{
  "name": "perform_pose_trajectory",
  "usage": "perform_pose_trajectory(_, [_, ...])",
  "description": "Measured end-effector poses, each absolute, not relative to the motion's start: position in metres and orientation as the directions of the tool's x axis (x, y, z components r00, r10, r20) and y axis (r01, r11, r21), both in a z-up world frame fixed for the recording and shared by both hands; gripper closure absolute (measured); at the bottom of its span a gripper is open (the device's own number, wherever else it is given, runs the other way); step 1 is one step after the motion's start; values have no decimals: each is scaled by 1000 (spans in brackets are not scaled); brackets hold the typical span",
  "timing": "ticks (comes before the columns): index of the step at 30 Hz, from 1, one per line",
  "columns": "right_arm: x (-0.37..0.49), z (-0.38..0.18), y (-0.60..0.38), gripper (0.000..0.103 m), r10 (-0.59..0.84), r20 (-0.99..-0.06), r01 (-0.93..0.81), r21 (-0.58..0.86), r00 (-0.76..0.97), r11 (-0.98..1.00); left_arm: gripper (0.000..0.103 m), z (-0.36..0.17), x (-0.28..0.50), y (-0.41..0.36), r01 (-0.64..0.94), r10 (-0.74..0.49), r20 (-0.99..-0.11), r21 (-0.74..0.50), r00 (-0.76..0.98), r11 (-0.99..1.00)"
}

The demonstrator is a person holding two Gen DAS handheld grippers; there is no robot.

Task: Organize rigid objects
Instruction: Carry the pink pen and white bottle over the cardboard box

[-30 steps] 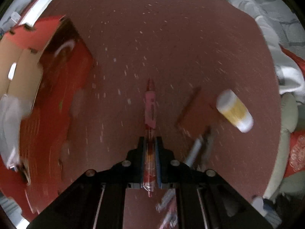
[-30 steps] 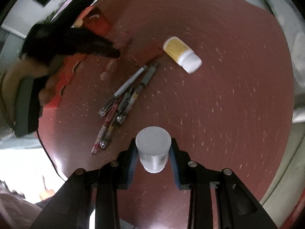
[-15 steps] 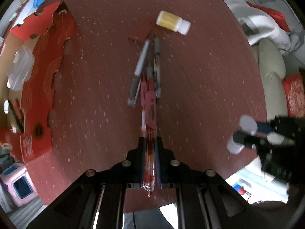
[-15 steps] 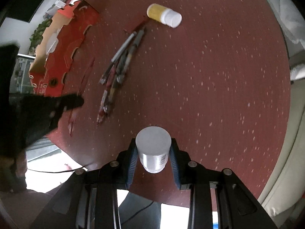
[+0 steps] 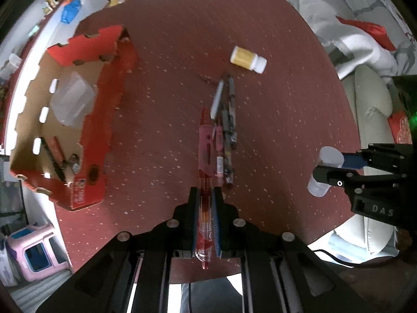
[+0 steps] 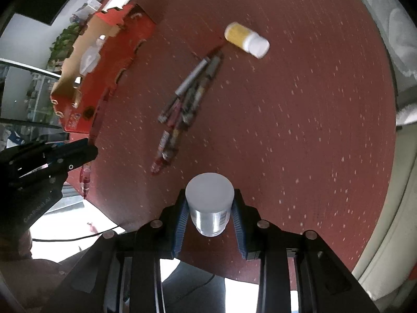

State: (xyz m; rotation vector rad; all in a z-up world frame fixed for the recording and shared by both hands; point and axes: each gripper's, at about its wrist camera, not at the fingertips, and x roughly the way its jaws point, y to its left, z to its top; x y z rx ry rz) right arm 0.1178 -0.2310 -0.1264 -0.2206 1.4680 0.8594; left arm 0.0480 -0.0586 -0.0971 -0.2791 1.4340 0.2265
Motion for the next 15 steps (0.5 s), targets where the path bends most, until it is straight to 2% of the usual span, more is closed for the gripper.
perform_pose_trajectory(15, [106,-118,-208,69,380,-920,-634,352,-97,689,92,-93,22,-30,-348,-10,-988,-63,153,935])
